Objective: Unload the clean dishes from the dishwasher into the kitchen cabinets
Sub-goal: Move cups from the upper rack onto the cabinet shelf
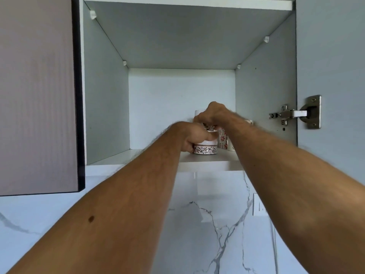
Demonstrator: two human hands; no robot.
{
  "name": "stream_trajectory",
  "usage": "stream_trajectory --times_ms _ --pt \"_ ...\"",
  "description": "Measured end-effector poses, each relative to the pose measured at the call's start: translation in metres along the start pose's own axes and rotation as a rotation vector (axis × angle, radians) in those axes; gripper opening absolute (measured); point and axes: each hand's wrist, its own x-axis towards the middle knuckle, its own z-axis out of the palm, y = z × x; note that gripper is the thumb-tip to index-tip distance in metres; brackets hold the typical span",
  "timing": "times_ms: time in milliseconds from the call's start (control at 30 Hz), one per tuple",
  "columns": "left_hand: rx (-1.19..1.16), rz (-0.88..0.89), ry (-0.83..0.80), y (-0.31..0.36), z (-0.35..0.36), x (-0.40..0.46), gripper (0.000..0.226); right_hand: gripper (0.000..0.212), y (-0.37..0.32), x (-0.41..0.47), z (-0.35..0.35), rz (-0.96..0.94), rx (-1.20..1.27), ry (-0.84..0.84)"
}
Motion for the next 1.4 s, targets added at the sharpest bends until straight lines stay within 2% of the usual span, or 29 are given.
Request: stream_trajectory --times_ms 100,333,500,667,800,900,1000,1133,1233,1400 --pt "-0.045 0.000 -0.050 -0.001 -0.005 0.005 0.021 0.034 0.004 0.005 0.005 0.037 -0.127 -0.057" --pt "-0.018 -0.029 -0.124 -0.005 -0.015 0.007 0.019 0.024 0.011 0.009 0.010 0.087 -0.416 -0.189" --pt "-0.056 -0.015 -0.104 -0.013 -0.019 0.007 0.025 0.028 0.015 0.019 0.013 0.124 -0.406 -0.295" --pt "-0.076 -0.010 -0.129 -0.016 -0.020 0.009 0.046 0.033 0.019 0.038 0.023 0.160 -0.341 -0.364" --pt "-0.096 0.002 -0.145 -0.016 -0.019 0.007 0.041 0.026 0.018 0.038 0.027 0.158 -0.336 -0.293" --pt "-0.080 0.004 -0.143 -0.017 -0.019 0.009 0.046 0.025 0.017 0.039 0.030 0.142 -0.353 -0.256" --pt "-0.097 0.005 -0.154 -0.017 -0.018 0.009 0.044 0.012 0.013 0.031 0.028 0.127 -0.381 -0.180" --pt "-0.095 0.005 -0.154 -0.016 -0.018 0.005 0.042 0.012 0.015 0.030 0.025 0.091 -0.401 -0.064" --pt "-0.103 0.000 -0.142 -0.016 -0.017 0.004 0.042 0.009 0.015 0.033 0.026 0.087 -0.427 -0.074" --pt "-0.099 -0.004 -0.151 -0.016 -0.018 0.005 0.041 0.015 0.017 0.039 0.029 0.053 -0.435 -0.057"
